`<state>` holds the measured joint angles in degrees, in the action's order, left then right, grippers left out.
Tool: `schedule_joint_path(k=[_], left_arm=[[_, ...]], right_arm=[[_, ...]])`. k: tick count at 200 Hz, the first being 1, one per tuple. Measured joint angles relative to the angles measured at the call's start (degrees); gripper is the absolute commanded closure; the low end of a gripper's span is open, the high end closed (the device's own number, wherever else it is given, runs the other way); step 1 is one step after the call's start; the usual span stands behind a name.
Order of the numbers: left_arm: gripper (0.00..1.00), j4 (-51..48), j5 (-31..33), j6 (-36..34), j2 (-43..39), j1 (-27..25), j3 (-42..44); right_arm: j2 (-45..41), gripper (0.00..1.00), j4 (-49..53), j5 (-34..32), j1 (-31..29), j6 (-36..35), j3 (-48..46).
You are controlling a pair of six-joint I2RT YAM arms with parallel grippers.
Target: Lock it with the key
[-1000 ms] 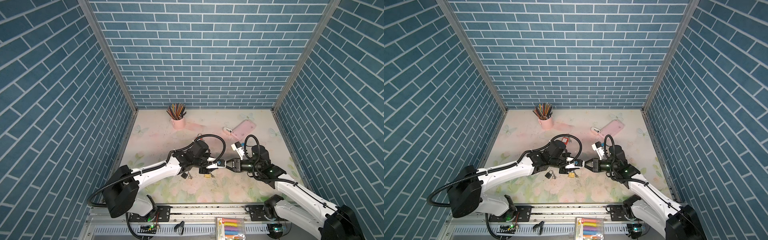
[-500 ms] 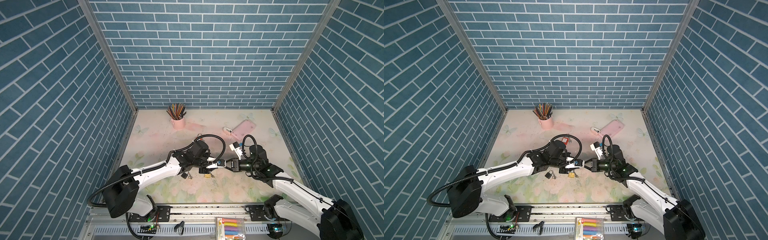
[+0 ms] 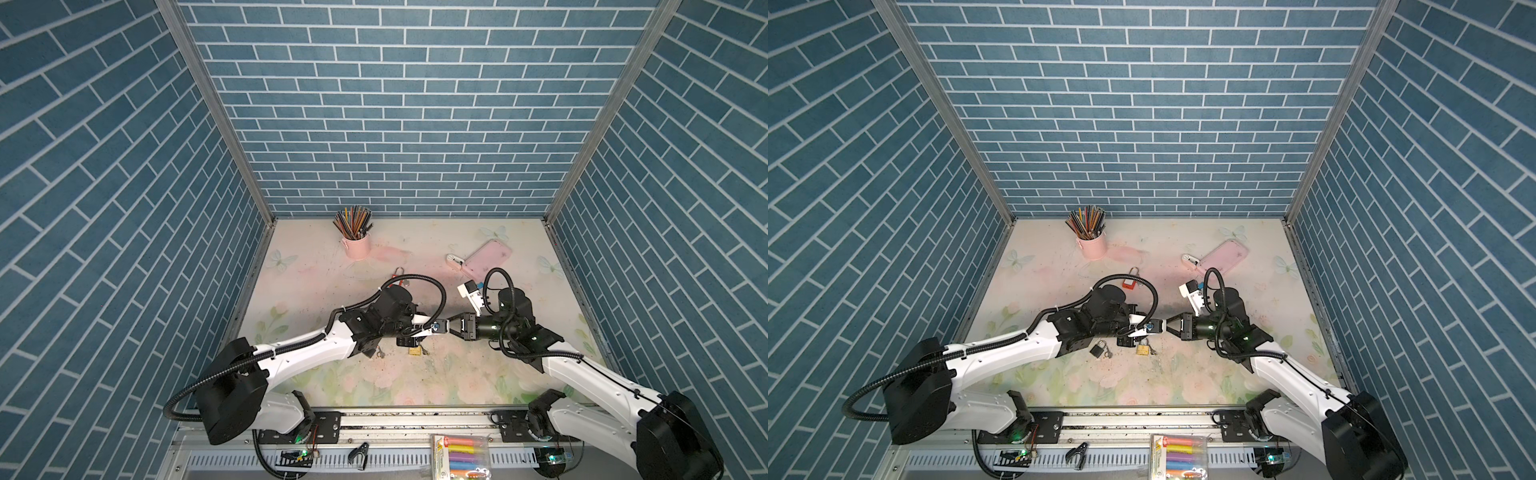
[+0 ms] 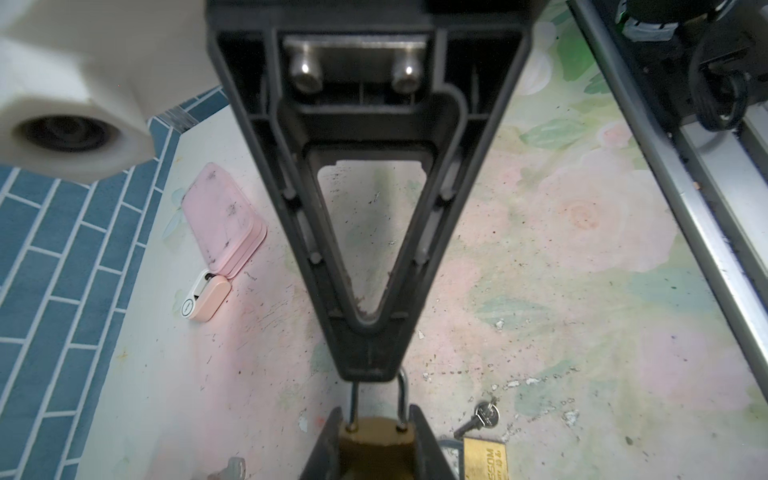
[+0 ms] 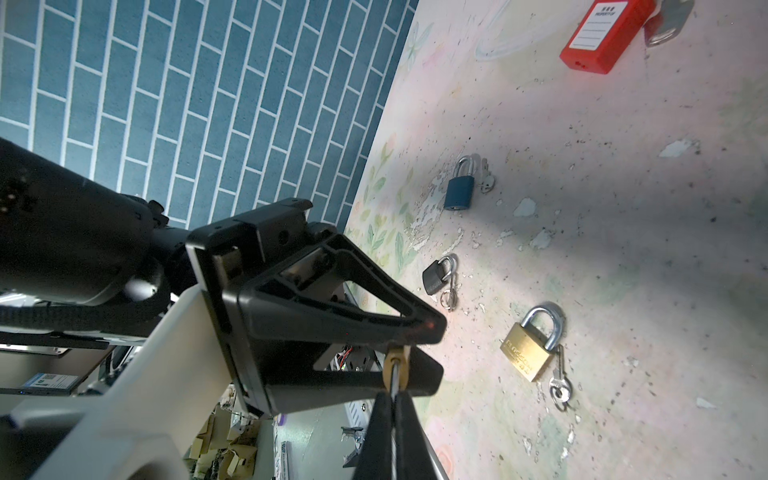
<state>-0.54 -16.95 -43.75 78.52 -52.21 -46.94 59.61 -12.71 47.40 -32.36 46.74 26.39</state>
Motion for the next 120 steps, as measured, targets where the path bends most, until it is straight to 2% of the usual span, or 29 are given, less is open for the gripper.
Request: schedule_joint_path(k=[44, 120], left_arm=[[1.00, 0.0, 1.9, 0.1, 0.0, -0.3, 0.0], [1.00, -1.2, 0.6, 0.9, 0.0, 0.1, 0.0]], right_arm=[[1.2, 1.00, -1.7, 0.0, 0.0, 0.9, 0.0], [4.1, 1.00, -4.6, -0.1, -1.2, 1.0, 0.0]])
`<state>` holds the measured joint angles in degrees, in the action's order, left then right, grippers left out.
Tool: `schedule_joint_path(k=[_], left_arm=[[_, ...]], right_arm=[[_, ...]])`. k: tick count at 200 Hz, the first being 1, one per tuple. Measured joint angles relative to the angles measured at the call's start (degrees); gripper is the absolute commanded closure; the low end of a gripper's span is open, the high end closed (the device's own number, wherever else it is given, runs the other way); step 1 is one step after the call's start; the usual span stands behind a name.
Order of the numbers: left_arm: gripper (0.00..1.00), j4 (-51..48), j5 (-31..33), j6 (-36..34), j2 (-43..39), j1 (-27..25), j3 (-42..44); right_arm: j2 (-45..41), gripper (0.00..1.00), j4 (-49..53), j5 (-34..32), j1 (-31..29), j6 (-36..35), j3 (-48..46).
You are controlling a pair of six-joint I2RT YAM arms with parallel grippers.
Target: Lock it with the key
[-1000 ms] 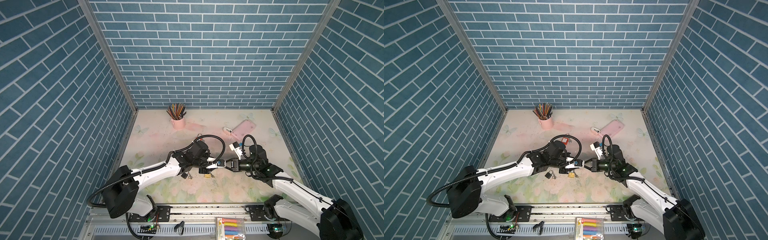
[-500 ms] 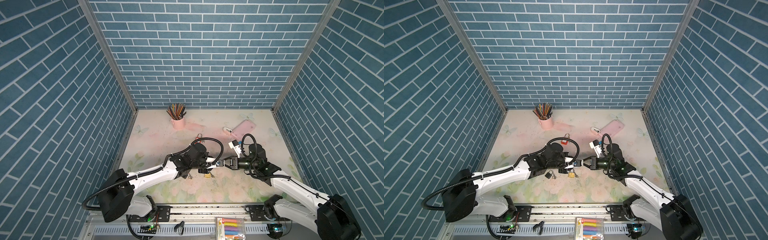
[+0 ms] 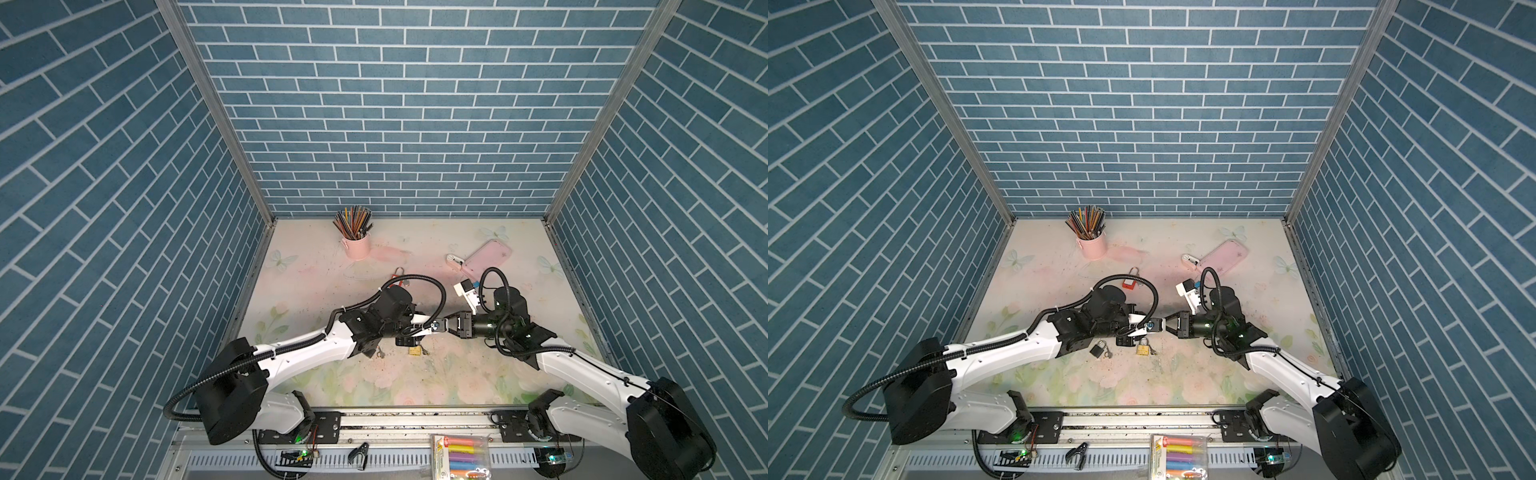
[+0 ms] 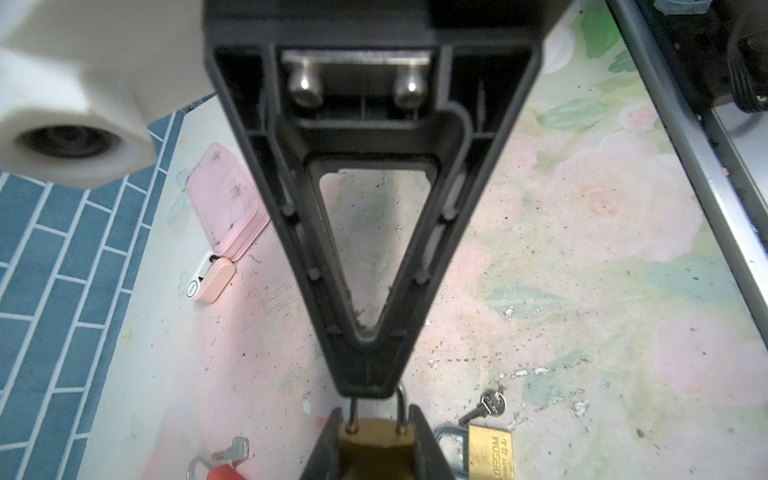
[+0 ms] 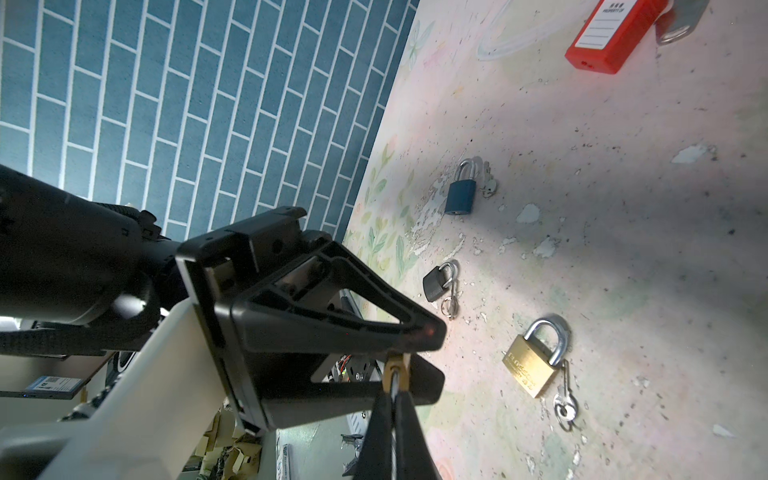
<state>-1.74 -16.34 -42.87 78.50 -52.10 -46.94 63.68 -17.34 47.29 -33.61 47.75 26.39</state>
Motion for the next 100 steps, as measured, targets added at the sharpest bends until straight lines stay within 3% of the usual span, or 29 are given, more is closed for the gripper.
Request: schedule_joint_path(k=[100], left_arm=[[1.00, -1.2, -1.8, 0.0, 0.0, 1.4, -0.1]], right_arm=[[2.7, 1.00, -5.7, -0.1, -0.7, 0.5, -1.3]])
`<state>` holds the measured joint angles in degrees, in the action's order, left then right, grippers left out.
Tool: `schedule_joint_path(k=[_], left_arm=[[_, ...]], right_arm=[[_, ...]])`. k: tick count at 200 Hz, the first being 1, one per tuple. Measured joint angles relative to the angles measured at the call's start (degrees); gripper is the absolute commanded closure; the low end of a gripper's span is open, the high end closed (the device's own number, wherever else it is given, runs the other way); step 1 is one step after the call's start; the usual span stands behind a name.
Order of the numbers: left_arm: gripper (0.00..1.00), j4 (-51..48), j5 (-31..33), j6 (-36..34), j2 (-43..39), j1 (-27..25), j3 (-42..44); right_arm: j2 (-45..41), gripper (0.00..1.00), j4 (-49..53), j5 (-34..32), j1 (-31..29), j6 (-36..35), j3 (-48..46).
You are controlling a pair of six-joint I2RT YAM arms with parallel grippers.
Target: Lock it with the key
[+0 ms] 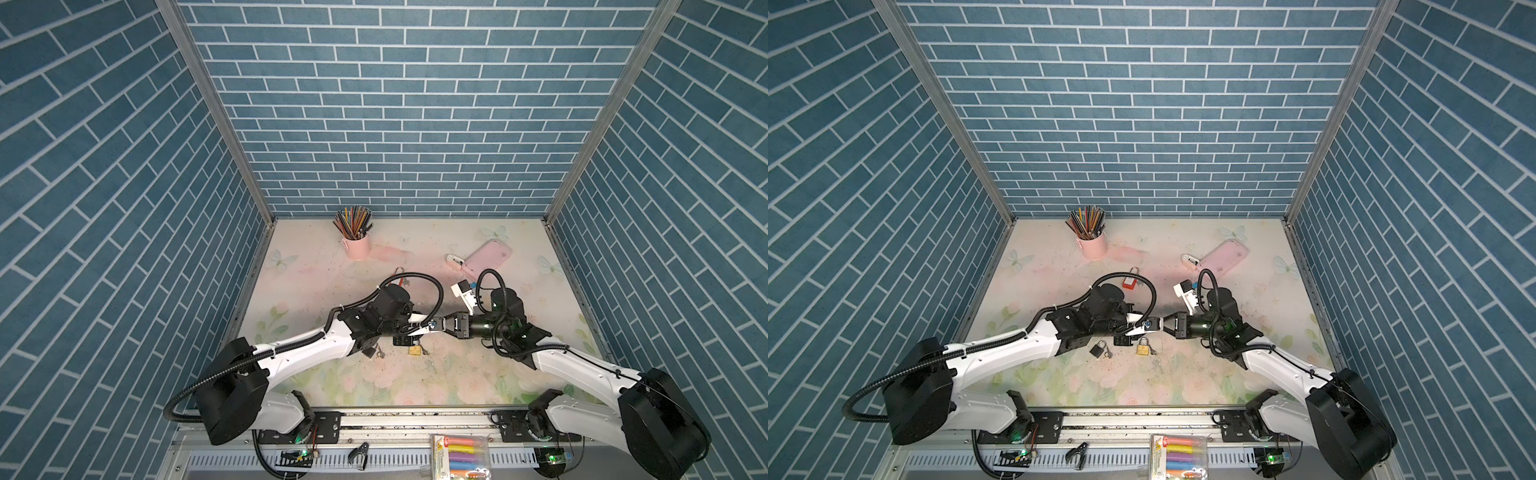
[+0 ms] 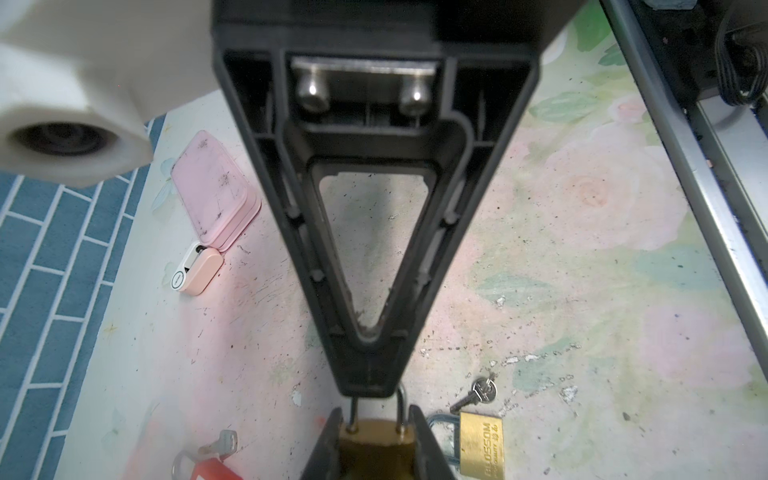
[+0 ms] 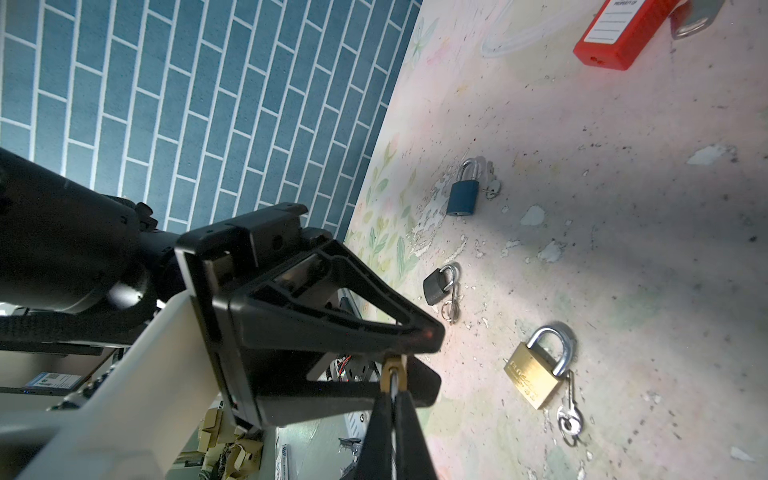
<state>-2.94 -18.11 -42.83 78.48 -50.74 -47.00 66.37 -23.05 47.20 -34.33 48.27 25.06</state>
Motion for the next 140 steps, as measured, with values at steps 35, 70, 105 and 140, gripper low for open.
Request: schedule_joint_path(k=[35, 70, 105, 140], left_arm=[[1.00, -1.0, -0.2, 0.0, 0.0, 0.4, -0.5], [1.00, -2.4, 0.0, 0.0, 0.2, 0.7, -1.2], [1.00, -2.8, 0.0, 0.2, 0.3, 0.8, -1.3], [1.00, -3.1, 0.3, 0.5, 0.3, 0.9, -1.4]], right_arm=[[1.4, 1.00, -3.0, -0.1, -0.3, 1.0, -0.4], [2.7, 1.00, -5.0, -0.2, -0.6, 1.4, -0.5], [3.5, 1.00, -5.9, -0.4, -0.7, 1.4, -0.5], [4.8, 1.00, -7.5, -0.7, -1.2, 1.9, -0.5]])
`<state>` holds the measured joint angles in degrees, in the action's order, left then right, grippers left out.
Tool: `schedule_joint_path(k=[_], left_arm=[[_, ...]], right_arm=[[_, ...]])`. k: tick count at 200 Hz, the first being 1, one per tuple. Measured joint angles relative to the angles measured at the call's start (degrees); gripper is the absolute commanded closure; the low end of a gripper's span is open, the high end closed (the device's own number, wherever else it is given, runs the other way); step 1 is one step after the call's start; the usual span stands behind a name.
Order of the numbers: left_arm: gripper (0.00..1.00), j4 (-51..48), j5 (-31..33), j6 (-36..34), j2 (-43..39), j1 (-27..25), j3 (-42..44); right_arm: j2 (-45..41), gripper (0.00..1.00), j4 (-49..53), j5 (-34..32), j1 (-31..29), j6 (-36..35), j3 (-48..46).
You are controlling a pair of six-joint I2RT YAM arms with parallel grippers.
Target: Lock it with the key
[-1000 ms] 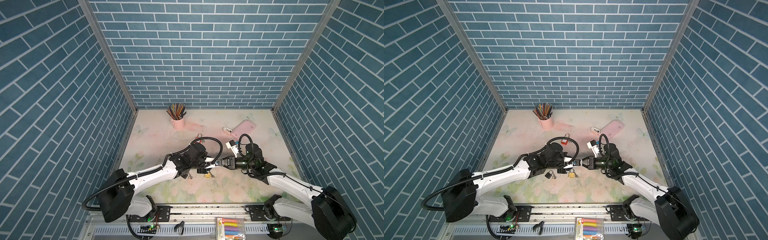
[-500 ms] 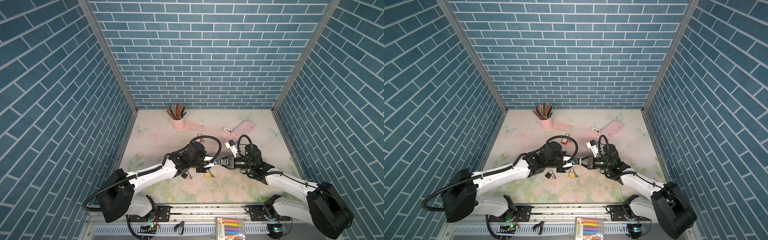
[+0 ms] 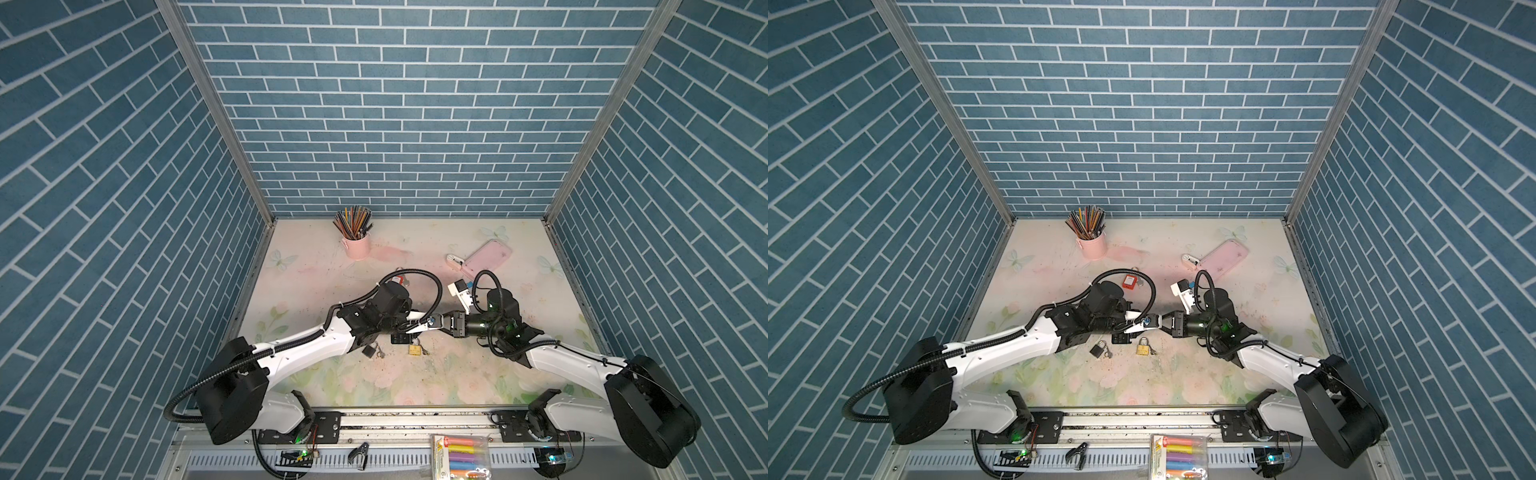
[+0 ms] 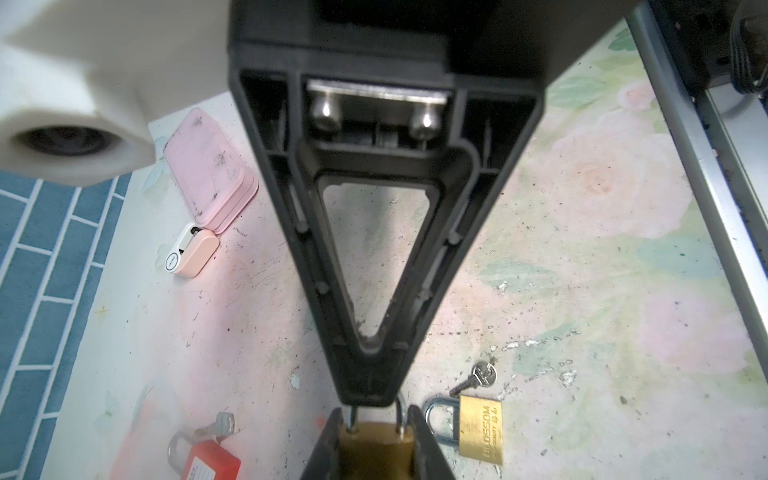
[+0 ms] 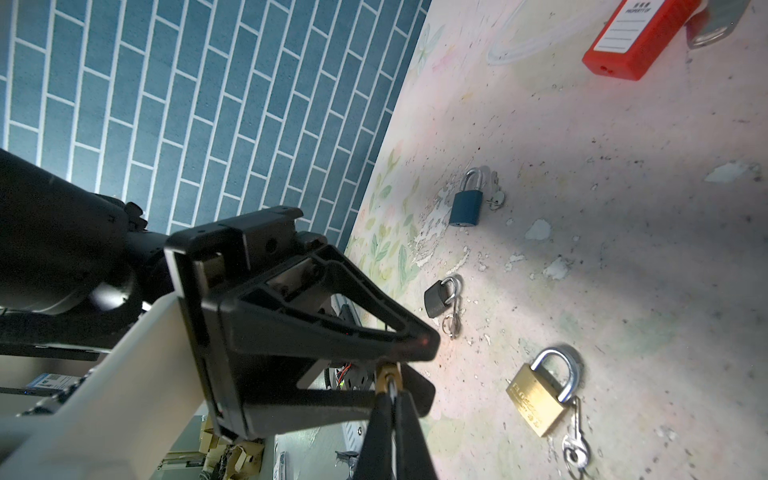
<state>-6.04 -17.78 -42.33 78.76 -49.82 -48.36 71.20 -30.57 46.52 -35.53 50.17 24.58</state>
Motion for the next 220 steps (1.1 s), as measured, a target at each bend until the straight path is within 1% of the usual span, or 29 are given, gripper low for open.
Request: schedule_joint_path(k=[61, 80, 95, 122, 134, 144, 155, 174, 187, 200, 220], left_arm=[[1.00, -0.5, 0.6, 0.5, 0.0, 0.2, 0.0], [1.00, 0.3, 1.0, 1.2, 0.0, 0.2, 0.4], [1.00, 2.3, 0.8, 2.3, 0.0, 0.4, 1.2], [1.00, 10.2, 0.1, 6.0, -0.1, 0.9, 3.2], [1.00, 13.5, 0.4, 8.0, -0.5, 1.2, 4.3], [0.98, 15.8, 0.9, 10.4, -1.1, 1.4, 5.6], [0.97, 17.6, 1.3, 13.0, -1.6, 1.5, 6.6], [0.97, 20.9, 2.1, 18.9, -1.7, 1.5, 7.7], [0.98, 23.3, 2.6, 24.0, -1.7, 1.6, 7.9], [0.98, 26.7, 3.3, 30.4, -1.6, 1.6, 7.9], [0.98, 33.8, 4.9, 43.1, -1.6, 1.9, 8.9]], right_arm=[[1.6, 1.00, -1.7, -0.4, -0.4, 0.6, 0.0], [1.2, 1.00, -0.5, -1.0, -0.4, 0.5, 0.5], [-0.5, 1.00, 2.3, -2.2, -0.3, 0.0, 1.1], [-7.4, 0.73, 10.5, -3.7, 2.0, -2.2, 2.0], [-11.8, 0.66, 14.9, -4.6, 3.7, -3.5, 2.1], [-16.0, 0.60, 18.4, -5.8, 5.4, -4.5, 2.2], [-20.3, 0.56, 21.5, -7.5, 6.8, -6.0, 2.4], [-26.3, 0.55, 25.3, -10.3, 7.9, -8.4, 3.7], [-29.0, 0.55, 26.1, -11.9, 7.9, -9.9, 4.1], [-31.1, 0.55, 26.5, -13.5, 7.9, -11.5, 4.0], [-32.9, 0.55, 25.6, -15.8, 7.9, -13.1, 2.1]])
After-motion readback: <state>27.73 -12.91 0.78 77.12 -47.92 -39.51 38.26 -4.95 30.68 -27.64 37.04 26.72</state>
